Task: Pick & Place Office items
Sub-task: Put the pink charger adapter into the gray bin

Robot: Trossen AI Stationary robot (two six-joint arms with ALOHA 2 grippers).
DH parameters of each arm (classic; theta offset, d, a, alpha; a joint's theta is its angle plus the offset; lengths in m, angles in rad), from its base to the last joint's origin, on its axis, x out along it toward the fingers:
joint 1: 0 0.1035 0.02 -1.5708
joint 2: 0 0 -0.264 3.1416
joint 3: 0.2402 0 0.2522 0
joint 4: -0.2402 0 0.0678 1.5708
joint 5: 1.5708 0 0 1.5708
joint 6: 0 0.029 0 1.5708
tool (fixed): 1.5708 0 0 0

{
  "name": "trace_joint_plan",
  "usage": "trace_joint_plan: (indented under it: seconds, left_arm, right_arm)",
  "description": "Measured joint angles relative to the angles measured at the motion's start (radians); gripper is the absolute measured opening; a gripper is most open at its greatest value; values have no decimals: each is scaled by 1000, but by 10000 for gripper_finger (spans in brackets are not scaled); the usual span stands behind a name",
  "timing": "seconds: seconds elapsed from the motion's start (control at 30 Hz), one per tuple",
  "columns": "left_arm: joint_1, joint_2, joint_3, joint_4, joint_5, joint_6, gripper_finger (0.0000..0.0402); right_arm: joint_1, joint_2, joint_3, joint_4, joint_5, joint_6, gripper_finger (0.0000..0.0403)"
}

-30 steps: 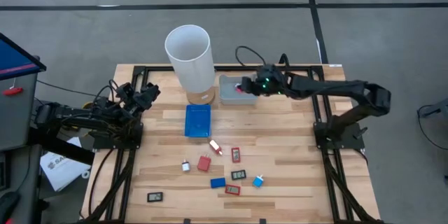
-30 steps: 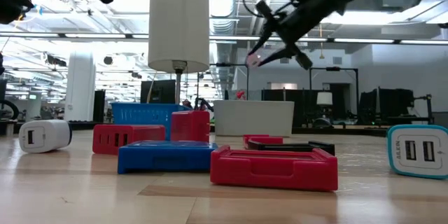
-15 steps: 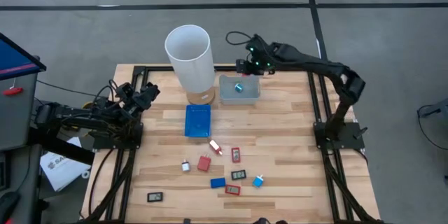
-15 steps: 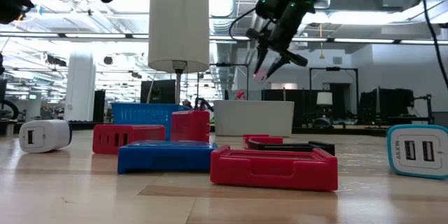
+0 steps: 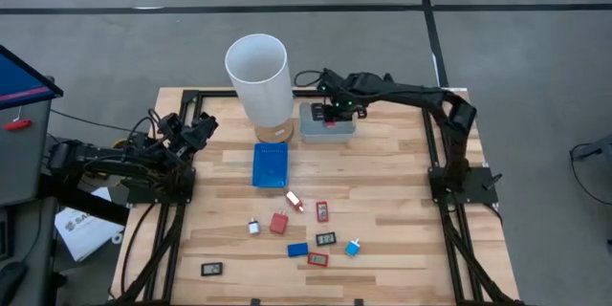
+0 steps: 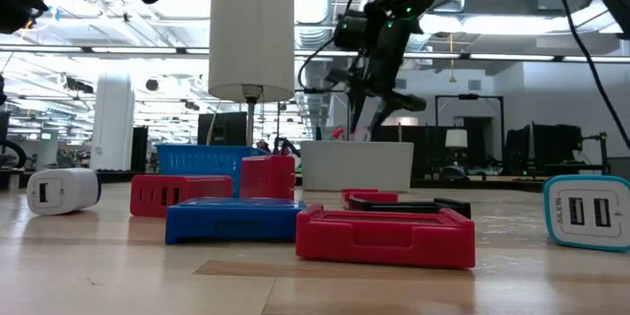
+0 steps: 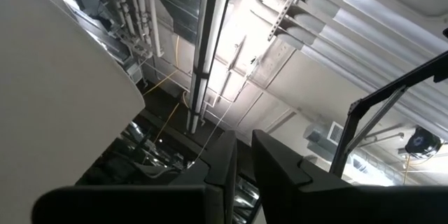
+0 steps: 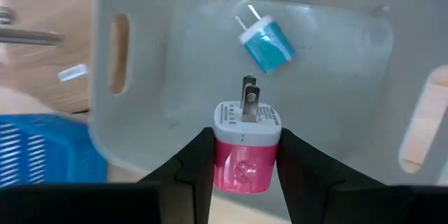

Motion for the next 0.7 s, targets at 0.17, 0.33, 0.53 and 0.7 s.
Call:
trace_joint_plan:
  seconds: [0.17,0.33,0.53,0.7]
  left_arm:
    - [0,0,0,0,3,-2,44]
    - [0,0,0,0,3,-3,44]
    - [0,0,0,0,3,-3,44]
    - [0,0,0,0,3,-3,44]
  right_arm:
    - [-8,3,0,2,43,1,123]
    - [-45,3,0,-10,44,-5,123]
    - [-74,3,0,-6,45,-17,121]
    - [-76,3,0,-3,44,-34,121]
